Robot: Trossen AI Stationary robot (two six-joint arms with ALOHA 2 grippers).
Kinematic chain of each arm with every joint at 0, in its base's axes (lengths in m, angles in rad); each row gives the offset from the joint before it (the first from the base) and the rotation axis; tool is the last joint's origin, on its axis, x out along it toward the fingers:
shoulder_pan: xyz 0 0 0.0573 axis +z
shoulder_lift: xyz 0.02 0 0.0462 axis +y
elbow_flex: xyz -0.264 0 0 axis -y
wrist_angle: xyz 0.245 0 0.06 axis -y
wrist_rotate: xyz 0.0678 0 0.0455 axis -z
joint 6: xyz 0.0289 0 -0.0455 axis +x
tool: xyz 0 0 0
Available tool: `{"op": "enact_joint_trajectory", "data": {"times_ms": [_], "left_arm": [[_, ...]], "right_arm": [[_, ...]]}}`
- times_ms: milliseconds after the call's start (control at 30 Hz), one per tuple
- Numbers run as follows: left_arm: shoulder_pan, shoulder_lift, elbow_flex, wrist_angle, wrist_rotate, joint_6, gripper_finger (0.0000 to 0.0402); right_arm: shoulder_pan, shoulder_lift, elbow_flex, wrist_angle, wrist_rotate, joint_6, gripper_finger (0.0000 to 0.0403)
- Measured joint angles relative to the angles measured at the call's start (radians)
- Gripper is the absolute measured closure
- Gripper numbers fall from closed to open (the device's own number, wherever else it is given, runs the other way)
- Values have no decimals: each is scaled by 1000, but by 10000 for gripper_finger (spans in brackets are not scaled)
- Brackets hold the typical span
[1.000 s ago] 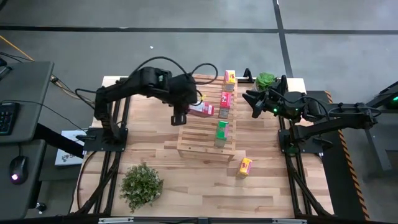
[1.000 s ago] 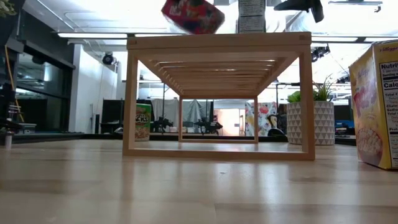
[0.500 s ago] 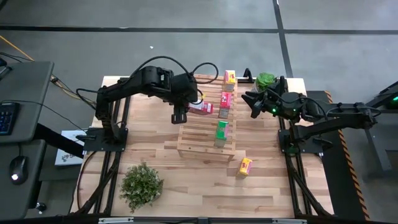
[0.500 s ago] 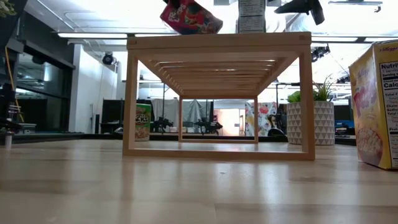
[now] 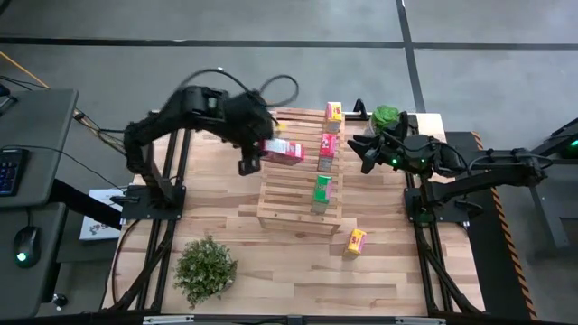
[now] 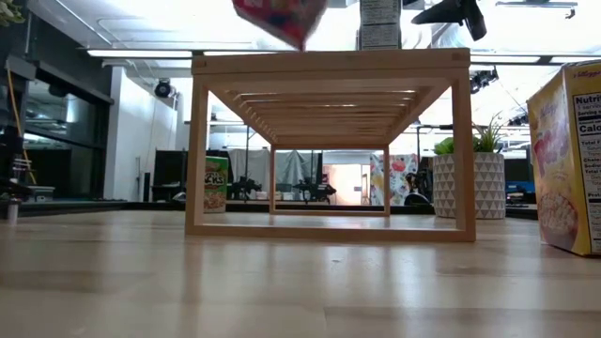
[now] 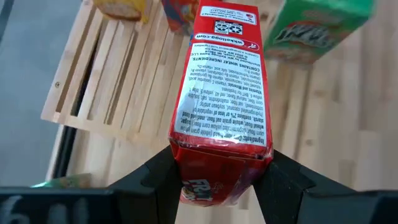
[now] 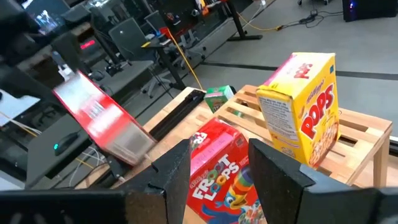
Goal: Stack cereal on shelf
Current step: Put the red cereal box on the shelf aligned with other red cereal box
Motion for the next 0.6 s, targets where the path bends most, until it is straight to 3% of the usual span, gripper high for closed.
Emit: {"op": "enact_joint_trajectory", "data": {"times_ms": [200, 400, 600], "left_arm": [[6, -188, -207, 13, 8, -63, 240], [6, -389, -466, 235, -1, -174, 240], [7, -322, -462, 152, 0, -138, 240]], "right_arm": [[0, 4, 0, 3, 1, 19, 249], [0, 6, 0, 2, 6, 23, 249], [0, 6, 0, 2, 33, 23, 249]]}}
